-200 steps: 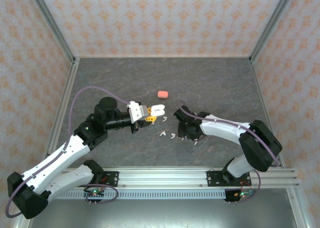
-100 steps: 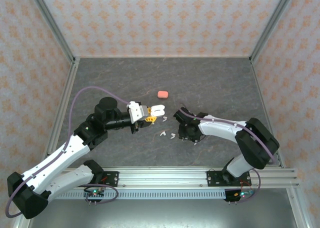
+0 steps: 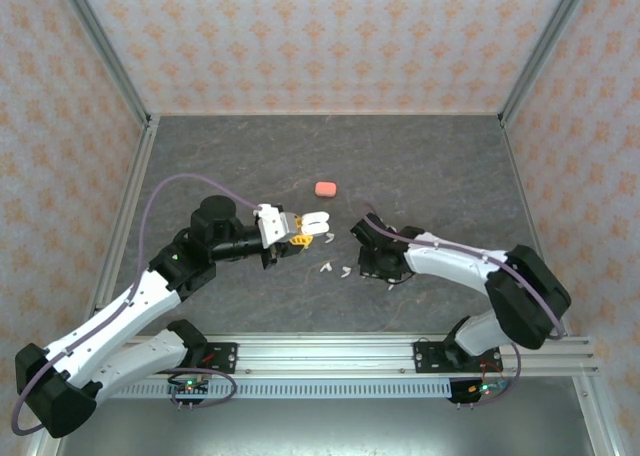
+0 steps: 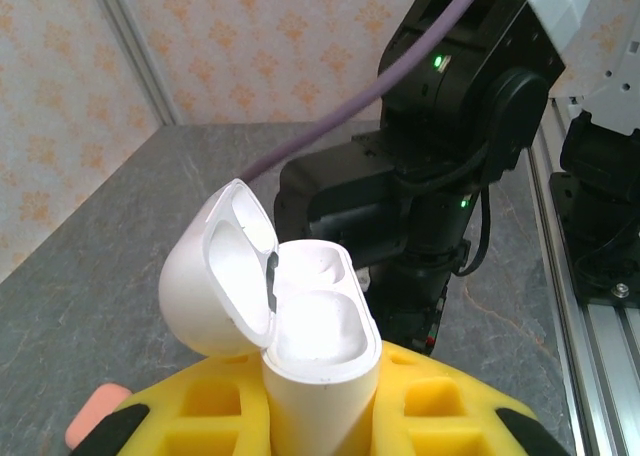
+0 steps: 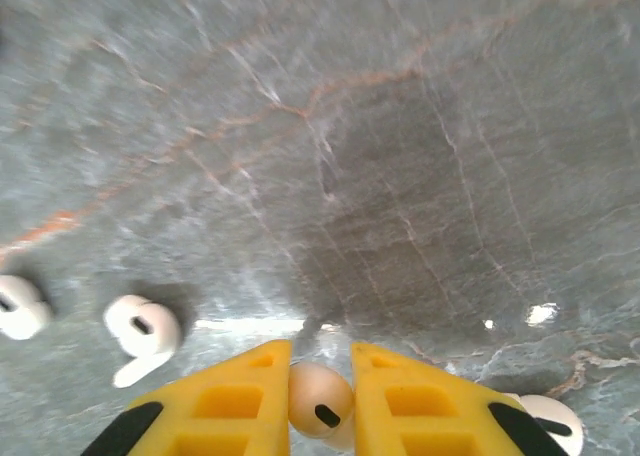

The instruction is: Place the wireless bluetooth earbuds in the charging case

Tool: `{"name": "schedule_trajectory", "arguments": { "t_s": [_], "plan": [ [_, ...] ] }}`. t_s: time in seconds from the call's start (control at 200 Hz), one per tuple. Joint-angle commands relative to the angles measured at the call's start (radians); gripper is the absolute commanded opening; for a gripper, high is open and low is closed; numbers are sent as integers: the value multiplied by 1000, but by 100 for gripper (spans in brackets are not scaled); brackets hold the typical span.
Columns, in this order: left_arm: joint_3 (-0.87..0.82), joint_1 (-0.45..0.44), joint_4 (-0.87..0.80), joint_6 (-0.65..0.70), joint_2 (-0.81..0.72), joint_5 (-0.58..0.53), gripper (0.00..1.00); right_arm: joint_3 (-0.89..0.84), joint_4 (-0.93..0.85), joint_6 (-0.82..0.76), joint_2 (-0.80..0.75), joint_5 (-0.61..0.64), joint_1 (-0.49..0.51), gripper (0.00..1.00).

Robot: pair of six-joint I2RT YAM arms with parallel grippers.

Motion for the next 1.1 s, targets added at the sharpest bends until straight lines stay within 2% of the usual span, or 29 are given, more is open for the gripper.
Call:
{"name": "schedule_trajectory", "arguments": {
  "t_s": [0.0,0.205,0.34,0.465,0.586,0.716,0.916,1.096],
  "plan": [
    [-18,-8,67,-25,-3,-40,0,8,5,-42,-98,78,4,18],
    [-57,-8,181,-103,17,-43,0,37,60,-141,-307,149,5,18],
    [-78,-7,260,-151,34,-44,0,77,127,-226,-425,116,5,18],
    [-93,-6,324,-193,52,-47,0,146,138,-293,-469,69,7,18],
    [-110,-2,405,-249,73,-43,0,232,135,-345,-453,33,29,17],
    [-115,1,462,-283,106,-34,0,352,101,-423,-395,54,106,17],
    [-111,14,481,-294,140,-2,0,500,46,-525,-282,102,210,17],
    [-111,23,471,-293,141,6,0,558,17,-570,-203,107,238,17]
  ]
}}
